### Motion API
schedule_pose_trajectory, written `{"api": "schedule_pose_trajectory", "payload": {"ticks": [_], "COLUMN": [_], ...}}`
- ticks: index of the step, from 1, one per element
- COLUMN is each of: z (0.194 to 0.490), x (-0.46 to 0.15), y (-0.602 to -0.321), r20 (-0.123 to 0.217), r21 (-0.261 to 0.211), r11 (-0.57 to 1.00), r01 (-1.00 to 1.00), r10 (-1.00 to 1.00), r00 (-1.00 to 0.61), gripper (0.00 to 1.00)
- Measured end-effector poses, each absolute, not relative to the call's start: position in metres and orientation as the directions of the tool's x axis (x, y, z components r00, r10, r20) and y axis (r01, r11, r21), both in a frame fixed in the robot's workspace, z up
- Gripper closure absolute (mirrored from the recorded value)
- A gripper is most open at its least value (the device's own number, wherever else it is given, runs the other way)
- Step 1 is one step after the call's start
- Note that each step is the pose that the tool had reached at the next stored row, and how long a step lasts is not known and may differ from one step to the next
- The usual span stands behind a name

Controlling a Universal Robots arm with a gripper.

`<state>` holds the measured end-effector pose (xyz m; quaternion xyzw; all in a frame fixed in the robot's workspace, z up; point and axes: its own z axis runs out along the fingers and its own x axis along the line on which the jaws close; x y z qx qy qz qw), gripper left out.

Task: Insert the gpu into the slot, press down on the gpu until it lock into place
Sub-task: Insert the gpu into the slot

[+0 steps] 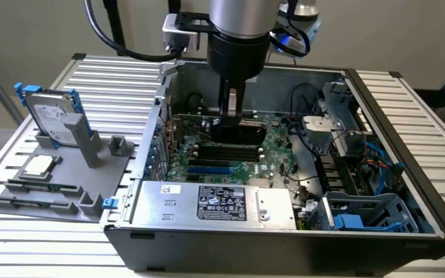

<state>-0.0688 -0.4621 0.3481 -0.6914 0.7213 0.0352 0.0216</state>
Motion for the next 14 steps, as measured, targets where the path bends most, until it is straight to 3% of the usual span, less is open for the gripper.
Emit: {"api": "schedule_pose_trajectory", "payload": {"ticks": [14], "z": [0.323], "x": [-0.075], "y": [-0.462], "r20": [-0.08], "r21": [0.016], "r11": [0.041], "r01": [-0.999], "r10": [-0.996], "r00": [-0.042], "gripper": [0.74]}}
